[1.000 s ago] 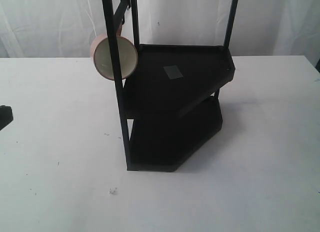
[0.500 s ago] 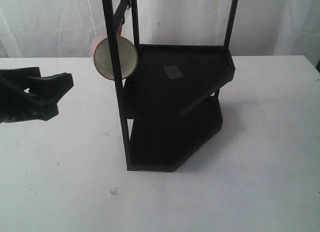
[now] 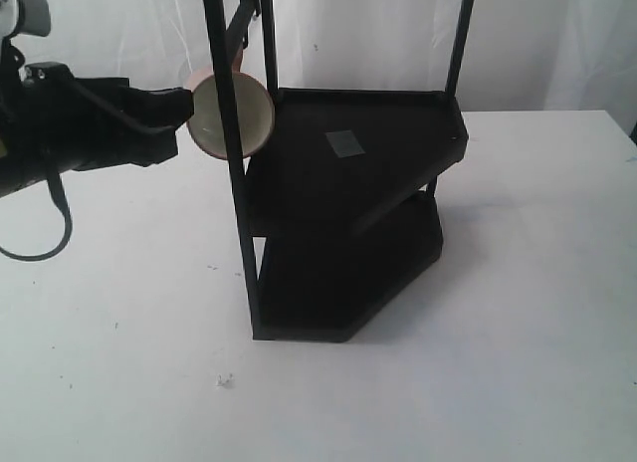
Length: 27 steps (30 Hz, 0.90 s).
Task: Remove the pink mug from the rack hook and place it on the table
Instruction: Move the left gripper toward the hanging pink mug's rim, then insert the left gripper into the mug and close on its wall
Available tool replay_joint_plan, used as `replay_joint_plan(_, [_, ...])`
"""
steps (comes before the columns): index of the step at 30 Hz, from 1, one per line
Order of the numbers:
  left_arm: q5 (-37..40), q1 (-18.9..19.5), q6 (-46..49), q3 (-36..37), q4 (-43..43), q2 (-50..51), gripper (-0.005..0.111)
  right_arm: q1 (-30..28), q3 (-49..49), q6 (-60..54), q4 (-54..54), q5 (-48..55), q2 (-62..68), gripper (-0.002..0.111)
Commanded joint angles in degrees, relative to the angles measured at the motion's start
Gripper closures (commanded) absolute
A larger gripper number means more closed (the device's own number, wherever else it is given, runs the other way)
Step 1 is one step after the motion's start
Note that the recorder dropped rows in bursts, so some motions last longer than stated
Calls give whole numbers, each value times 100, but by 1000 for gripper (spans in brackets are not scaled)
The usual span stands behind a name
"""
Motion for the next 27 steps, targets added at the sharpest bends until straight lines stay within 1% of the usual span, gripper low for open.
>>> replay_joint_plan(1, [-55, -29, 79, -235, 107, 310, 36, -2, 36, 6, -29, -88, -28, 108])
replay_joint_plan(5, [-90, -29, 79, -371, 107, 538, 36, -2, 36, 6, -29, -88, -28, 108])
replay_joint_plan(13, [-240, -29, 102, -371, 107, 874, 37, -2, 36, 6, -29, -88, -28, 108])
replay_joint_plan(18, [-263, -29, 536, -371, -170, 940, 37, -2, 36, 6, -29, -88, -28, 108])
replay_joint_plan(21, [-263, -29, 1250, -371, -681, 940, 37, -2, 36, 6, -29, -88, -28, 108])
replay_joint_plan(24, [-318, -29, 1880, -371, -1427, 940, 37, -2, 36, 6, -29, -88, -28, 108])
replay_joint_plan(27, [-536, -29, 2053, -371, -1848, 940, 37, -2, 36, 6, -29, -88, -28, 108])
